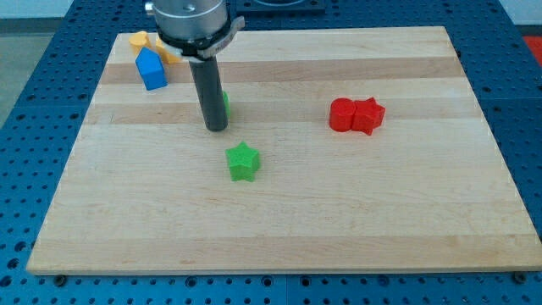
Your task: Place the green circle to the right of hexagon
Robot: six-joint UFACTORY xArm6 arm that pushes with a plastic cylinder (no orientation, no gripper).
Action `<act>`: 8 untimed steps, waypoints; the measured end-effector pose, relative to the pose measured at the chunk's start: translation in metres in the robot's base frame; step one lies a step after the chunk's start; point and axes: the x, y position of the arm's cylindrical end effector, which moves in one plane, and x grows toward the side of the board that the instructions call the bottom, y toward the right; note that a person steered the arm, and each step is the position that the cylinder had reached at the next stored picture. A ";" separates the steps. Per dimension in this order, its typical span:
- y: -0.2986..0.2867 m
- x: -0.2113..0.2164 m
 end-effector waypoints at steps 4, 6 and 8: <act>0.000 -0.100; 0.000 -0.137; 0.000 -0.153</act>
